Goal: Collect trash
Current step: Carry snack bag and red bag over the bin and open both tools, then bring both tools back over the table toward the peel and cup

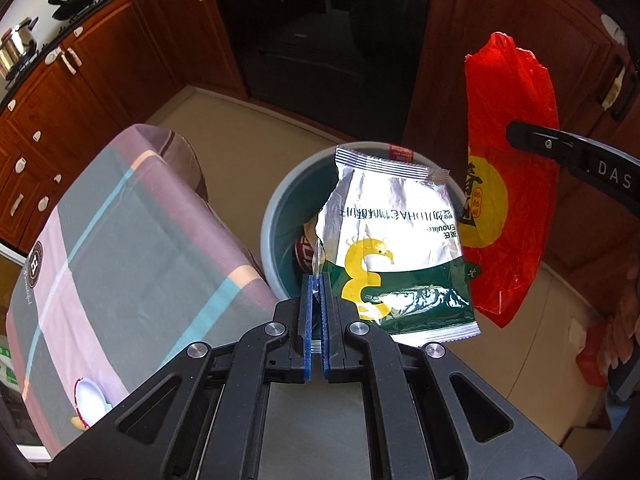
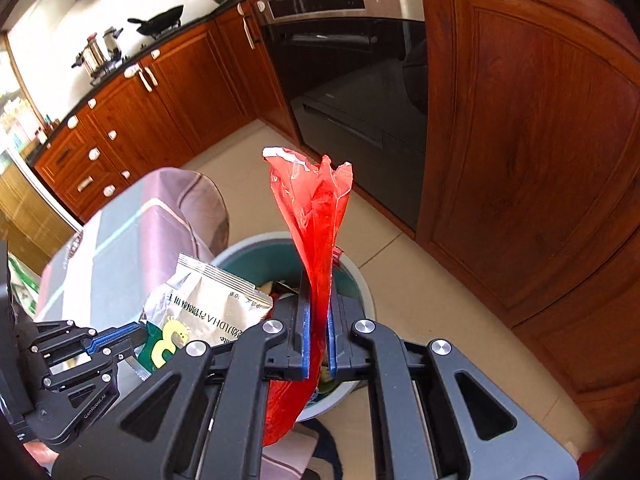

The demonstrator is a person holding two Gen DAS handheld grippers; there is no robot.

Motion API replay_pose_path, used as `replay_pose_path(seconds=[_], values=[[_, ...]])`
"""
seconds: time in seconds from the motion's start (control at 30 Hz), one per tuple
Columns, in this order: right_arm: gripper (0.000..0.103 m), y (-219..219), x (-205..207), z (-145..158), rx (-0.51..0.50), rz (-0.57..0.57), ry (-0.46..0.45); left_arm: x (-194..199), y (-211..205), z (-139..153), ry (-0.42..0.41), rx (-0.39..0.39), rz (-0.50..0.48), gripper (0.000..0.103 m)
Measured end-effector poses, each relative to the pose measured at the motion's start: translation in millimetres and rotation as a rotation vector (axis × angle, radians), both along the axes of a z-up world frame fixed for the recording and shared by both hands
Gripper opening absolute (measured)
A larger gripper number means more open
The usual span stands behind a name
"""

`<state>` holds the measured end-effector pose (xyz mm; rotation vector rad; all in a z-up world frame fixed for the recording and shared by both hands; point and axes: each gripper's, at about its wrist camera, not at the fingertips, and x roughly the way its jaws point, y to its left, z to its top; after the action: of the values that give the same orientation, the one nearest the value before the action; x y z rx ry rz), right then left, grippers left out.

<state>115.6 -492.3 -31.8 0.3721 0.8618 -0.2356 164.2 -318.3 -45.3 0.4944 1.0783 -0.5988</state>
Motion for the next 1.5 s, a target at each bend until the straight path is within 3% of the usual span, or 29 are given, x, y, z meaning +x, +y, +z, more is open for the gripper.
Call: replay_pose_path(seconds=[0.37, 0.43, 0.47, 0.5, 0.53, 0.57, 0.6, 0.63, 0.7, 0.77, 0.9, 1.5], values=[[0.010, 1, 21, -34, 0.008, 0.046, 0.085, 17, -3, -26, 0.053, 0.008, 0.018, 0.004], [0.015, 3, 24, -37, 0.017, 0.051, 0.093, 18, -3, -27, 0.058, 0.006, 0.015, 0.008], [0.031, 3, 24, -38, 0.025, 0.053, 0.093, 18, -3, -27, 0.064, 0.000, 0.011, 0.008], [0.054, 3, 25, -39, 0.034, 0.055, 0.090, 20, -4, -27, 0.075, -0.010, 0.007, 0.008], [0.062, 3, 25, -39, 0.041, 0.055, 0.083, 19, -4, -26, 0.088, -0.027, -0.001, 0.014], [0.070, 4, 25, -39, 0.044, 0.053, 0.077, 18, -4, -24, 0.095, -0.038, -0.006, 0.036], [0.076, 3, 24, -38, 0.048, 0.050, 0.076, 17, -3, -22, 0.089, -0.044, -0.004, 0.052], [0.078, 3, 24, -37, 0.055, 0.047, 0.078, 15, -2, -18, 0.066, -0.052, 0.000, 0.071], [0.080, 1, 23, -36, 0.077, 0.039, 0.076, 11, 1, -11, 0.035, -0.072, -0.001, 0.076], [0.085, 0, 21, -34, 0.102, 0.027, 0.079, 10, 4, -5, 0.048, -0.092, 0.000, 0.083], [0.085, 2, 16, -27, 0.120, 0.014, 0.075, 8, 12, 6, 0.051, -0.123, 0.024, 0.093], [0.089, 46, -11, 19, 0.096, 0.041, 0.051, -24, 61, 48, 0.015, -0.209, 0.063, 0.097]])
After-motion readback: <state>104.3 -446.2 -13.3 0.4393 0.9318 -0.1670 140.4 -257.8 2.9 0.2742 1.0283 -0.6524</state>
